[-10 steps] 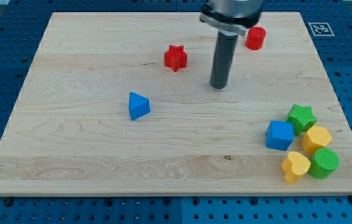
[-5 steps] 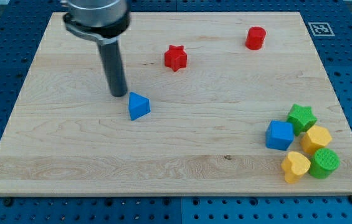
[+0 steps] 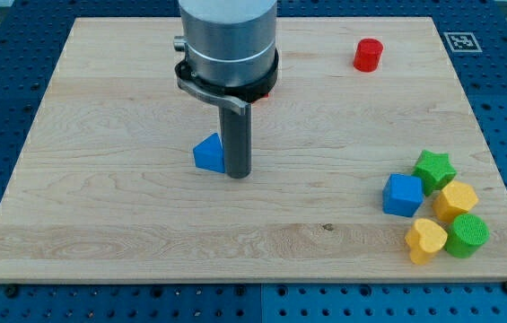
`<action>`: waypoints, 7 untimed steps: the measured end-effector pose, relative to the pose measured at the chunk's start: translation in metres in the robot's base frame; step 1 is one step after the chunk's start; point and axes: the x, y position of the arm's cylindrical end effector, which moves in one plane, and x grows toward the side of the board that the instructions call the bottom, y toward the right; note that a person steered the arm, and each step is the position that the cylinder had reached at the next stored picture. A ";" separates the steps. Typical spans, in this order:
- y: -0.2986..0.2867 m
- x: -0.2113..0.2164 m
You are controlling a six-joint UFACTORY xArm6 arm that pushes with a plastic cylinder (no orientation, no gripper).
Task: Push the blue triangle below the red star
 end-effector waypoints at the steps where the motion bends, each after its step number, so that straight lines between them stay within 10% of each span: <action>1: 0.000 -0.002; 7: -0.121 0.067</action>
